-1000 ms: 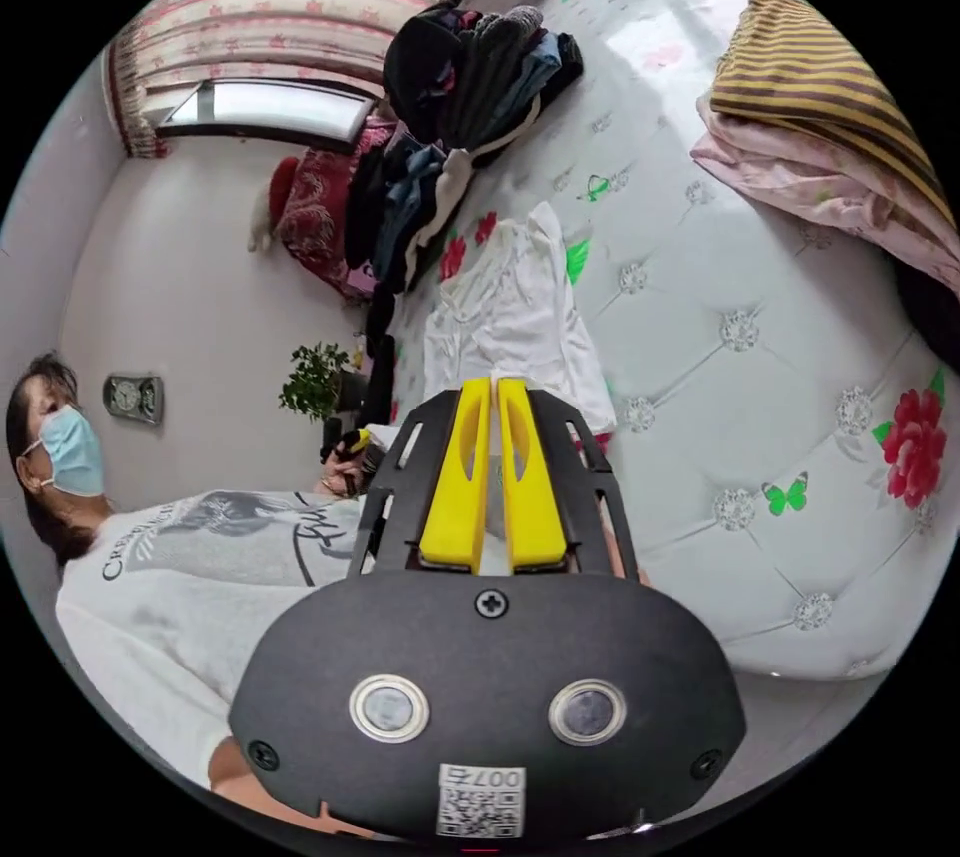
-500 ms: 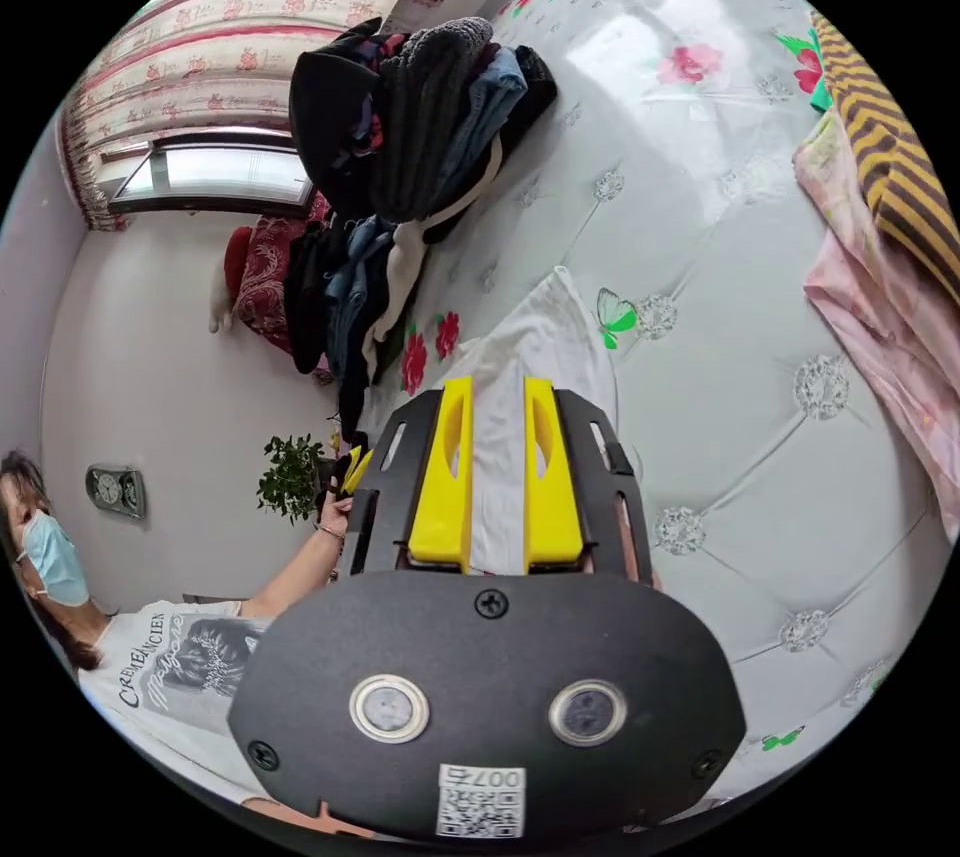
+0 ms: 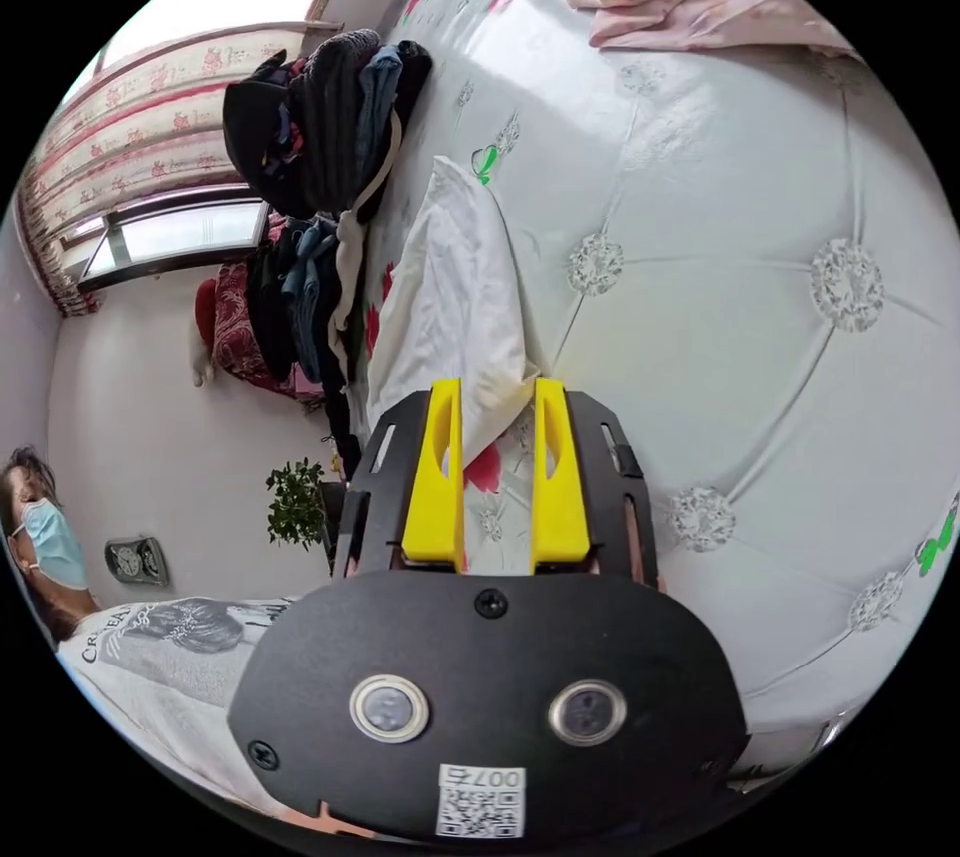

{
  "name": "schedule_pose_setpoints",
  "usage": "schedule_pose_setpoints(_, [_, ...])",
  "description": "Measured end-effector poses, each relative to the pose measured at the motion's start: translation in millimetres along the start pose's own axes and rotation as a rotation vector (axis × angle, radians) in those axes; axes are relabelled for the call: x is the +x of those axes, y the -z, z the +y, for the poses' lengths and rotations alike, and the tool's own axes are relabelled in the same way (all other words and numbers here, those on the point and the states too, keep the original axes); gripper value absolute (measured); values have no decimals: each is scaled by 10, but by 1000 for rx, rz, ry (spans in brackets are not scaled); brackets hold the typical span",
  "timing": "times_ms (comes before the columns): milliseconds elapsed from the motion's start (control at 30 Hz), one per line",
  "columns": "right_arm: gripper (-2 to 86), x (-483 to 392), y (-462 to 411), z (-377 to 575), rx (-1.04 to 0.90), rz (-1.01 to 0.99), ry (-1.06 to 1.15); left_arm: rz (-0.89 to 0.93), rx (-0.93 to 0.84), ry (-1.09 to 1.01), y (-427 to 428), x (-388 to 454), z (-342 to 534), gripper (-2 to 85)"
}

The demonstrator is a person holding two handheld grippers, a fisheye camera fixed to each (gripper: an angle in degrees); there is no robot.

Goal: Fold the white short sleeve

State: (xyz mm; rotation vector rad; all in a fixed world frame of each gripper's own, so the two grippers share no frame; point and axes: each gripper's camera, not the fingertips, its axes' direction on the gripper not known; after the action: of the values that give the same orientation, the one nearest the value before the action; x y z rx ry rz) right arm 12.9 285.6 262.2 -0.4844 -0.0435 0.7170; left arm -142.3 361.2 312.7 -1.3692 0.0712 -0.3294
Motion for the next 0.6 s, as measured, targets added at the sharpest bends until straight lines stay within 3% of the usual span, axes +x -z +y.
schedule_pose_setpoints(167, [9, -61, -13, -110, -5, 23, -2, -84, -121, -33, -179, 47, -63, 16])
schedule_pose_setpoints(400, [1, 307, 66, -59, 18, -51, -130, 25, -79, 34, -132, -182, 59, 8])
schedule_pose_setpoints(467, [0, 66, 22, -149, 33, 2, -83, 43, -80, 29, -118, -207, 71, 12])
schedule_pose_setpoints(600, [1, -1165, -280, -426, 0, 57, 270, 44, -85, 5, -68, -239, 100, 28])
